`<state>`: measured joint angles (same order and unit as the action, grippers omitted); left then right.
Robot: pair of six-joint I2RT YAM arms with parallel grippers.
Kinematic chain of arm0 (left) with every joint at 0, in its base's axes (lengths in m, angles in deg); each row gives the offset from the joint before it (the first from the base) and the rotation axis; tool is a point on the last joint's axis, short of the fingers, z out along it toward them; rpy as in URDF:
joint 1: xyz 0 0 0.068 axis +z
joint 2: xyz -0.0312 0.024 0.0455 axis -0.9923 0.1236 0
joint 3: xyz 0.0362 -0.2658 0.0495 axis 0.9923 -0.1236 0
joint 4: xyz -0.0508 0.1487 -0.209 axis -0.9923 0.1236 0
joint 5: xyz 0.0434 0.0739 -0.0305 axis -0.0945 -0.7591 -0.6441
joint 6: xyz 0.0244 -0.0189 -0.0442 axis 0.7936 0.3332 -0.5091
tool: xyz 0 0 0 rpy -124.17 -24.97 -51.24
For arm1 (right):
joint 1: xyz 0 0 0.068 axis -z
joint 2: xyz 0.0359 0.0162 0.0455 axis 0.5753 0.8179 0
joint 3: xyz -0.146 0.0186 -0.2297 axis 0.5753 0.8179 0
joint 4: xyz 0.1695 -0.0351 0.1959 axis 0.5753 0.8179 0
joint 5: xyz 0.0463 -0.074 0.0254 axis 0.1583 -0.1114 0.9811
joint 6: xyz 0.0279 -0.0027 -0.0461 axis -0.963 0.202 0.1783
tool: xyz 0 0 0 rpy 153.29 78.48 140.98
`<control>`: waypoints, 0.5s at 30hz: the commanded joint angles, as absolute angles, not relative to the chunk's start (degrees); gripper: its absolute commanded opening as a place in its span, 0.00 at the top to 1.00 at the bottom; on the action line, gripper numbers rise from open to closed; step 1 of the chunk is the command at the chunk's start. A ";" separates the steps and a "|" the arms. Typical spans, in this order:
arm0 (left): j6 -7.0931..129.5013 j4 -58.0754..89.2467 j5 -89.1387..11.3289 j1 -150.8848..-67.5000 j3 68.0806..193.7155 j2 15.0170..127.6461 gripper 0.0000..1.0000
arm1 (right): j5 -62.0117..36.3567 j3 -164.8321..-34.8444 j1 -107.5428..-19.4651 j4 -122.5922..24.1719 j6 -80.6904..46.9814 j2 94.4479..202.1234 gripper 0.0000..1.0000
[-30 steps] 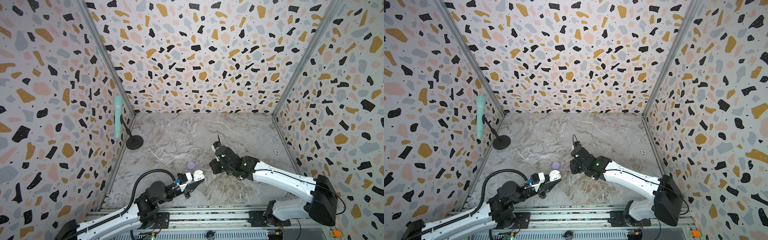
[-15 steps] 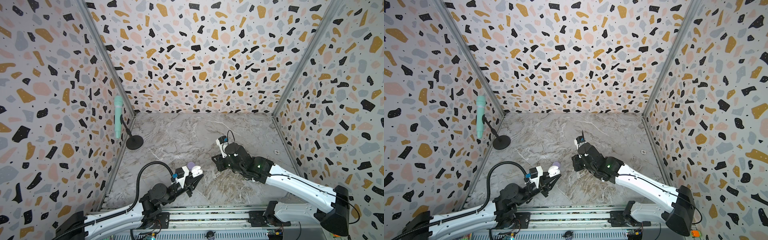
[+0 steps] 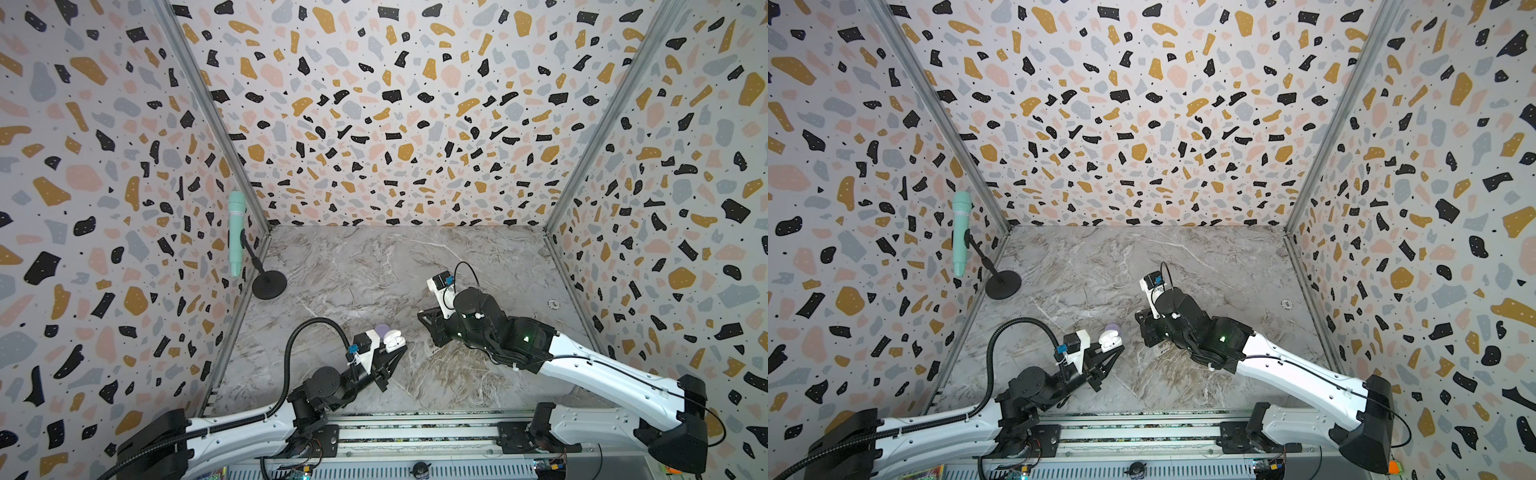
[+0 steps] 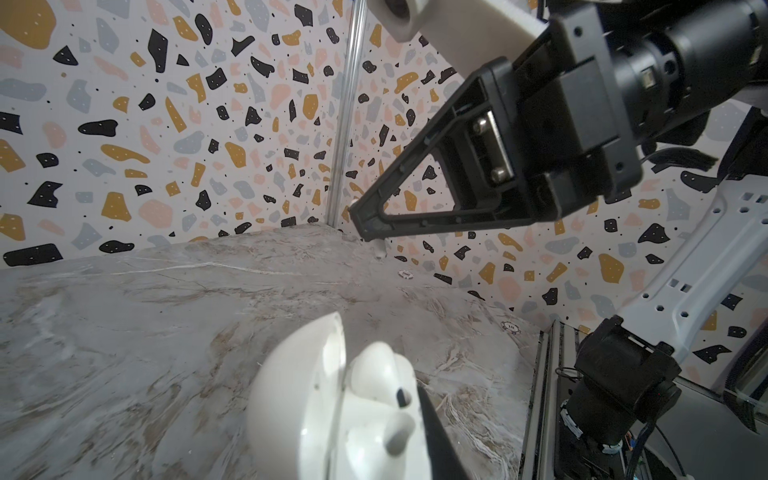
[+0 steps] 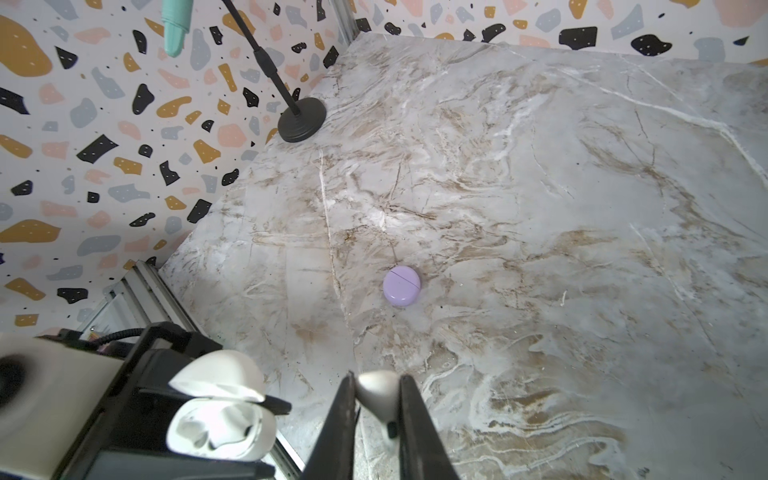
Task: Insert the wireless bluetooth earbuds into the charging case
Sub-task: 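Carry the earbud with the right gripper to the case in the left gripper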
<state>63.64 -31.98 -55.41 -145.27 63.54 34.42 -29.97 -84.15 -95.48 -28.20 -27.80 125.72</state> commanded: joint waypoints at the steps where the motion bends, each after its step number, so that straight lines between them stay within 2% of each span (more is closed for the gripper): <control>1: 64.19 -35.99 -56.20 -145.45 63.53 34.53 1.00 | -30.92 -86.96 -96.84 -30.12 -26.36 124.57 0.84; 15: 65.89 -36.04 -55.12 -145.39 63.48 35.44 1.00 | -31.41 -87.62 -102.83 -33.25 -26.47 125.88 0.84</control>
<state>64.75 -32.03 -55.22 -145.27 63.54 35.58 -30.67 -85.39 -102.01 -31.74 -27.08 125.85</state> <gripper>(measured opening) 0.242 0.181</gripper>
